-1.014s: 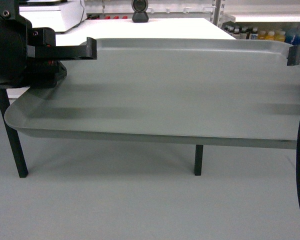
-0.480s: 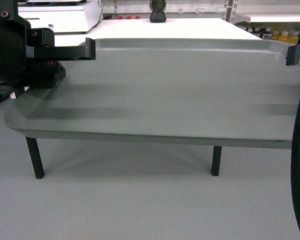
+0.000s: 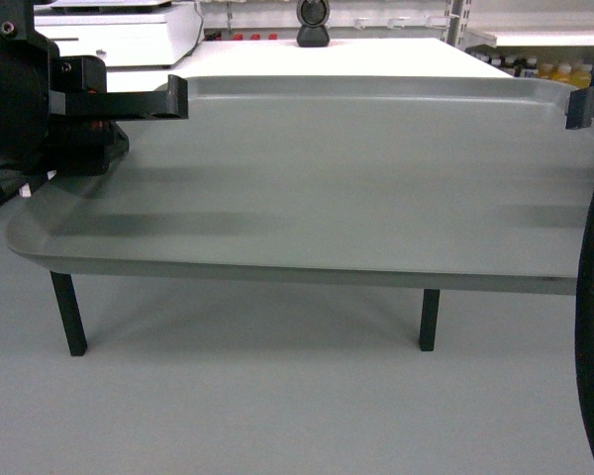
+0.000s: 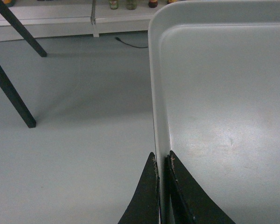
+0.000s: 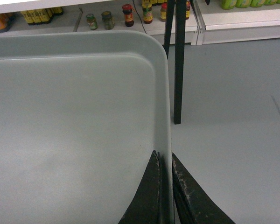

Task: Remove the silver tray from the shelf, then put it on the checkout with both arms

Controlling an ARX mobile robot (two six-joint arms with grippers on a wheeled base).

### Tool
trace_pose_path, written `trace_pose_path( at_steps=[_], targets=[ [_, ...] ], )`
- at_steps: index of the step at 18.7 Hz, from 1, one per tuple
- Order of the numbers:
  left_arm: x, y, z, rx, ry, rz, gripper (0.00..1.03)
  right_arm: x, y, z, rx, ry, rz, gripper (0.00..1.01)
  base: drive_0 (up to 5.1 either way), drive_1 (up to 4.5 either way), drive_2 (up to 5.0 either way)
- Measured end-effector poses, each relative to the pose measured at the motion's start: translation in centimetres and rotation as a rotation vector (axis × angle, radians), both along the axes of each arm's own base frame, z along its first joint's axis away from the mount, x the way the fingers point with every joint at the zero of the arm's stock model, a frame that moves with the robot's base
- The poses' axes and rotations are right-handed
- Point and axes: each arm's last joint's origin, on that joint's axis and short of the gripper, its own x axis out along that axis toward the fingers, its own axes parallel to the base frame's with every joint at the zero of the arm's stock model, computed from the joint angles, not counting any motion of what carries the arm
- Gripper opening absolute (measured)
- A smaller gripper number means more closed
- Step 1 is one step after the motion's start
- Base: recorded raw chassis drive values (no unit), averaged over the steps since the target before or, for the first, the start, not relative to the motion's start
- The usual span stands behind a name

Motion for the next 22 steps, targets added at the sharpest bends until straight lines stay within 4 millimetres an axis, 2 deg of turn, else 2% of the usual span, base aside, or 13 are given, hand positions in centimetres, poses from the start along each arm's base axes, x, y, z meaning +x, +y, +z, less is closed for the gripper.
trace_pose_path(
  at_steps=[22],
  targets=[
    [-0.03, -0.04, -0.05, 0.002, 0.005, -0.001, 0.03, 0.00, 0.00, -0.03, -0.001, 0.002, -0.001, 0.03, 0.1, 4.28, -4.1]
  ],
)
